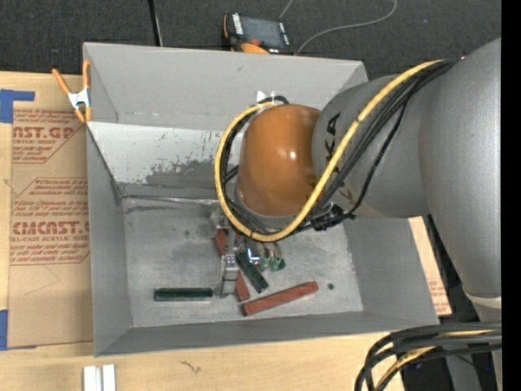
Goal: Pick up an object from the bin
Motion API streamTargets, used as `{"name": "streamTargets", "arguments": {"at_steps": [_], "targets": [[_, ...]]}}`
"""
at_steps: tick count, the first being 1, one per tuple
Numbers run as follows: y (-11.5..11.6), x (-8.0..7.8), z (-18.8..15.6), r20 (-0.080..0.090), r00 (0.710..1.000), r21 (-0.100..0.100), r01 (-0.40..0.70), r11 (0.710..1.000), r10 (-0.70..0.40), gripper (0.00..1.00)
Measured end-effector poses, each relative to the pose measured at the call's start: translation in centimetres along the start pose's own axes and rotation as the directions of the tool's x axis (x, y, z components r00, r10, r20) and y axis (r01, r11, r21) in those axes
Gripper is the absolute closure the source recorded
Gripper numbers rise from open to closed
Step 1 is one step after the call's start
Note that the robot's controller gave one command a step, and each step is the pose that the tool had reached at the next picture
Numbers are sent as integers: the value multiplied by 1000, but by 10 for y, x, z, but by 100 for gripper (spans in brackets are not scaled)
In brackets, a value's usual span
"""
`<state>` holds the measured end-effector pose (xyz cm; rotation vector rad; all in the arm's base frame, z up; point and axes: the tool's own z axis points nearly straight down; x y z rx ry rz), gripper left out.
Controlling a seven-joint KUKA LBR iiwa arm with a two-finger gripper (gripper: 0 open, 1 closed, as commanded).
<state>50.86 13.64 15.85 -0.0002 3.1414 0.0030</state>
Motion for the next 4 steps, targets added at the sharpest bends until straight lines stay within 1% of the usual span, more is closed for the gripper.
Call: {"name": "streamTargets", "arguments": {"at_steps": [1,2,3,4], "targets": [[27,9,94,-7,996,2,91,996,-91,0],[27,7,89,0,996,0,88,996,-88,100],[29,23,-55,8,995,-1,98,995,-98,100],[45,4,-139,7,934,2,358,934,-358,100]]}}
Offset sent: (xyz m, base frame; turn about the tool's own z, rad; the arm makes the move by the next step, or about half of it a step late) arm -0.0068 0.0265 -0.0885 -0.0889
